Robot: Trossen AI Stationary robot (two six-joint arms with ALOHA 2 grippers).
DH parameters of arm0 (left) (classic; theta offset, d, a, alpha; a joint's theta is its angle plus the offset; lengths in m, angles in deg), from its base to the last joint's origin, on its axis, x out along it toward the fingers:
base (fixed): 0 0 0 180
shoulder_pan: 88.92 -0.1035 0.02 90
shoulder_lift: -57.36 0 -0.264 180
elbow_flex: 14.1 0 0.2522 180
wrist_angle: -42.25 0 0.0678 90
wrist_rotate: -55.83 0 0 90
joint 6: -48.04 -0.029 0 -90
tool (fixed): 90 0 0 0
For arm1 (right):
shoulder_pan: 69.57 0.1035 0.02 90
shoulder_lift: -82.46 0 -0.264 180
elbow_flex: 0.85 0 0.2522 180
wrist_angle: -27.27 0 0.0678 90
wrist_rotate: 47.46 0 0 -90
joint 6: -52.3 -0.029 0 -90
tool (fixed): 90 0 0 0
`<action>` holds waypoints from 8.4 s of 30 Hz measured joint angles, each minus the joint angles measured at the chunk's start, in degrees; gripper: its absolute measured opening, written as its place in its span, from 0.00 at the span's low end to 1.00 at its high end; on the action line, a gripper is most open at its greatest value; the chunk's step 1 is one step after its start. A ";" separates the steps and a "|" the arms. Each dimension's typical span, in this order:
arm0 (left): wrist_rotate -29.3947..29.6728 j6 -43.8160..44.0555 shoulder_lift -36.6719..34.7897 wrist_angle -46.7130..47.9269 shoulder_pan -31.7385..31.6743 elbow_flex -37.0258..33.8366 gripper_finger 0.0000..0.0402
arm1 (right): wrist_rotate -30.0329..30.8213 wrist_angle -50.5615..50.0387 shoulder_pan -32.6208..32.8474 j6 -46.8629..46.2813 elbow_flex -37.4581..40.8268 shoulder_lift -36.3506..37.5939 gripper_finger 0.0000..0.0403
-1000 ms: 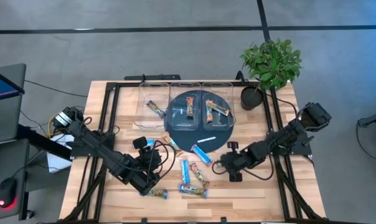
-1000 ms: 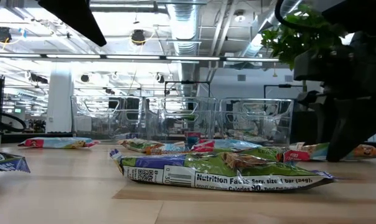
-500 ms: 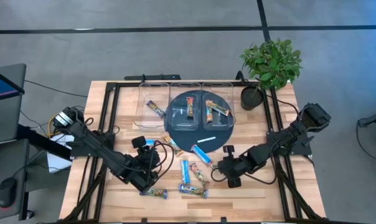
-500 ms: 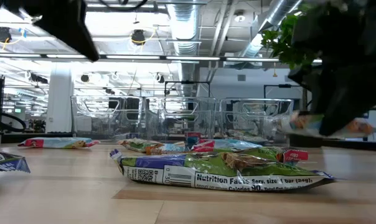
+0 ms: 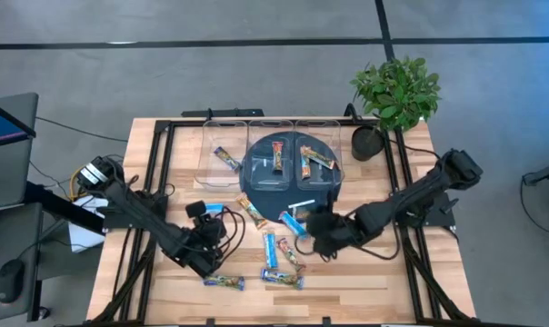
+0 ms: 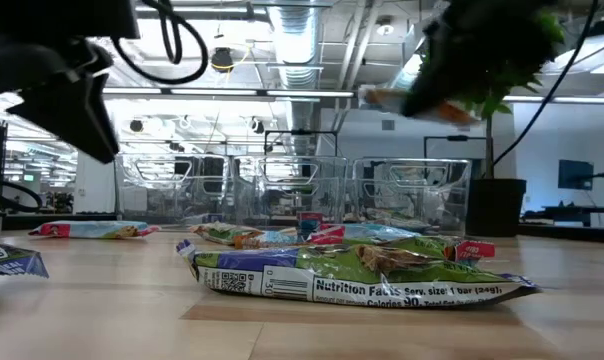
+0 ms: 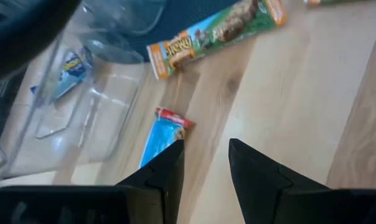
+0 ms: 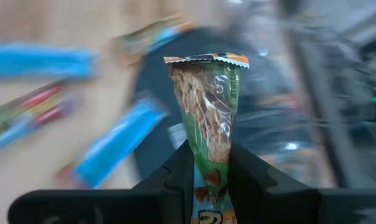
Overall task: Pick and place Granola Bars by type
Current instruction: Put the orange granola bar into the right transparent bin, then put the blue granola bar into the left transparent bin
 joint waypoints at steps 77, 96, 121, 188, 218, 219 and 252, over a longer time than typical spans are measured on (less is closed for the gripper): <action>-17.12 -8.48 4.55 -40.53 7.67 -5.08 0.30 | -6.03 15.41 -17.13 17.59 2.06 0.27 0.54; -19.14 -4.73 5.92 -44.19 9.39 -5.09 0.52 | -3.89 16.64 -15.01 14.96 2.04 0.30 0.53; -24.27 -0.20 12.81 -41.17 9.57 -4.61 0.59 | -5.04 18.33 -14.94 14.98 2.04 0.30 0.53; 17.97 14.53 11.85 32.66 -4.51 20.50 0.15 | -8.12 16.48 -14.83 10.39 2.04 0.01 0.53; 11.76 -11.34 10.88 13.47 -50.64 20.94 0.15 | -8.02 16.14 -15.07 9.30 2.06 -0.01 0.53; 11.75 -12.40 10.88 12.42 -51.31 20.94 0.15 | -8.04 16.14 -15.08 9.30 2.06 0.00 0.53; -2.13 -30.53 10.93 -7.98 -63.04 12.15 0.36 | -7.65 12.73 -15.09 7.38 2.06 -0.01 0.53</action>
